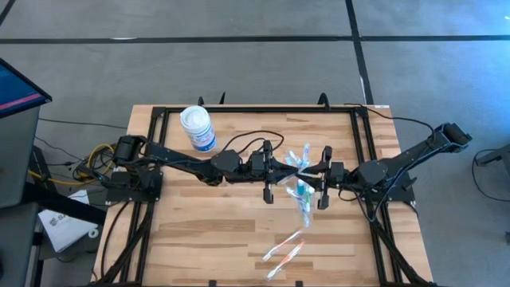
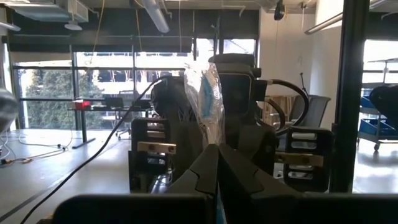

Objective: Pick & Place toothbrushing station
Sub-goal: Put the blue toothbrush into the transparent organizer

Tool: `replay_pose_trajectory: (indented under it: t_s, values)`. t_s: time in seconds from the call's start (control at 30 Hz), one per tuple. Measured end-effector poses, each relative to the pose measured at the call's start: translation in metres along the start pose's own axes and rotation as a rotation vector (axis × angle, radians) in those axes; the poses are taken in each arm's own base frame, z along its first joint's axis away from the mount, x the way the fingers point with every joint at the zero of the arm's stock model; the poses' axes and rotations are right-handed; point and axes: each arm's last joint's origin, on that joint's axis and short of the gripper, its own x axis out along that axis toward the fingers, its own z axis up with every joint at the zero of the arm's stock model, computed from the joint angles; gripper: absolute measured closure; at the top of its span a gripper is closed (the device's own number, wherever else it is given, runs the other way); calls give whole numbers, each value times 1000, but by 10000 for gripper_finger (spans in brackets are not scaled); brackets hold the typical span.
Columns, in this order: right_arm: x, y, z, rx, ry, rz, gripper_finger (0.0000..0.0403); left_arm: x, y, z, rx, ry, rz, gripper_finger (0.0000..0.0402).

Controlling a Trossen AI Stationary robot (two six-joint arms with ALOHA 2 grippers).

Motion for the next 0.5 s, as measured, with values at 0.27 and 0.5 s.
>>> replay_pose_trajectory:
  t_s: [0.27,0.5]
  values:
    - [0,0,0,-25,-1,0,386,0,0,-1,0,3,0,401]
    - [0,0,0,-24,0,0,396,0,0,-1,0,4,0,393]
